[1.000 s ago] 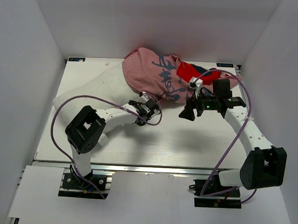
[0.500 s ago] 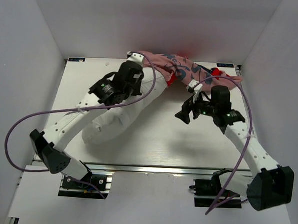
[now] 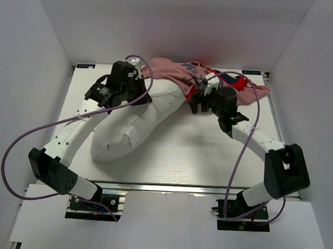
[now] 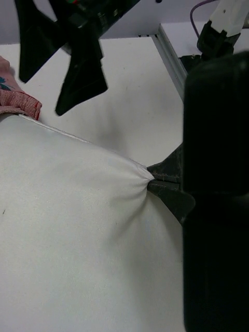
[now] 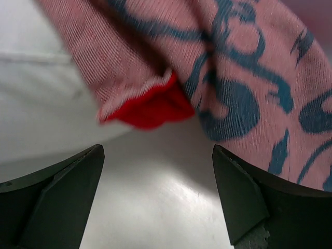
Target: Put the pillow into the pillowcase
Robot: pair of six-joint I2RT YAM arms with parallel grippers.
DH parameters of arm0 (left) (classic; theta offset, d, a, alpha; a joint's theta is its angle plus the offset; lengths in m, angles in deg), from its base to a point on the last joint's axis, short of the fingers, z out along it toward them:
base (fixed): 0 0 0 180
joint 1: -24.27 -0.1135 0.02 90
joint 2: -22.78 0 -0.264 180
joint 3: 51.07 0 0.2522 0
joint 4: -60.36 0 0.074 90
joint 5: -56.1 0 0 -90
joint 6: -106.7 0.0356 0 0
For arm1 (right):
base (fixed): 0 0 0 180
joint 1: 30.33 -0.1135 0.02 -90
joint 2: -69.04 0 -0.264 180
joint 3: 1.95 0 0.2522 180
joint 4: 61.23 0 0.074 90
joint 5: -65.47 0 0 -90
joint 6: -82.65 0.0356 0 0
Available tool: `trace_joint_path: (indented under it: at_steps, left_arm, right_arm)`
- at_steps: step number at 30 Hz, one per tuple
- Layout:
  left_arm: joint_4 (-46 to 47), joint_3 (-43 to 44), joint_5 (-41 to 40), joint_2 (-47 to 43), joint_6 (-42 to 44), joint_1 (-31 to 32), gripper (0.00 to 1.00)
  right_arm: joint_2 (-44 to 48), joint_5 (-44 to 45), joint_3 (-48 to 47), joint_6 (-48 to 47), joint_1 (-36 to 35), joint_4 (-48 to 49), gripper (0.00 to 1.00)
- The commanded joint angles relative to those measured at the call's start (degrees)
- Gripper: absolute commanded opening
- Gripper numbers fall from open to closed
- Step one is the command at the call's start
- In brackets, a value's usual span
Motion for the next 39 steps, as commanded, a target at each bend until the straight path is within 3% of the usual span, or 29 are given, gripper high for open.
trace_joint_path:
  at_steps: [1,10,16,17,19,20,23,28,33,39]
  left_arm:
    - [6.08,1.11,6.04,-3.25,-2.74,-1.53,0.00]
    - [7.66,3.23,10.43,-2.81,-4.67,-3.56,0.00]
    - [7.48,3.58,12.63,-2.01,-4.32,-4.96,0.00]
    - [7.31,3.66,12.81,-1.93,-4.15,-5.14,0.00]
    - [7.31,3.67,13.25,-1.75,-3.80,-5.93,0.00]
    - [7.05,3.75,13.33,-1.75,-3.62,-6.10,0.00]
    - [7.22,3.49,13.95,-1.31,-2.83,-6.37,0.00]
    - [9.41,1.21,16.76,-1.05,-2.83,-6.46,0.00]
    - [9.07,3.66,18.78,-0.26,-2.56,-6.46,0.00]
    - [7.48,6.04,19.22,-1.39,-2.21,-6.46,0.00]
  right_arm:
    - [-5.07,3.76,-7.93,4.85,-1.19,7.12,0.89]
    - [-12.20,3.05,-14.11,8.82,-3.31,4.30,0.85]
    - [-15.72,3.31,-17.71,6.88,-3.13,3.34,0.53]
    - [-15.64,2.88,-18.24,6.80,-3.04,2.99,0.39]
    - [-14.24,-0.27,-18.77,6.53,-2.25,2.29,0.25]
    - [-13.27,-3.77,-18.68,6.01,-2.25,2.02,0.13]
    - [-9.23,-11.07,-17.72,3.73,-2.60,2.28,0.00]
    - [-3.96,-15.40,-20.61,4.85,-6.90,0.27,0.00]
    - [-2.02,-18.13,-30.80,8.28,-13.31,-5.18,0.00]
    - [-4.47,-19.45,-43.63,15.75,-15.26,-10.71,0.00]
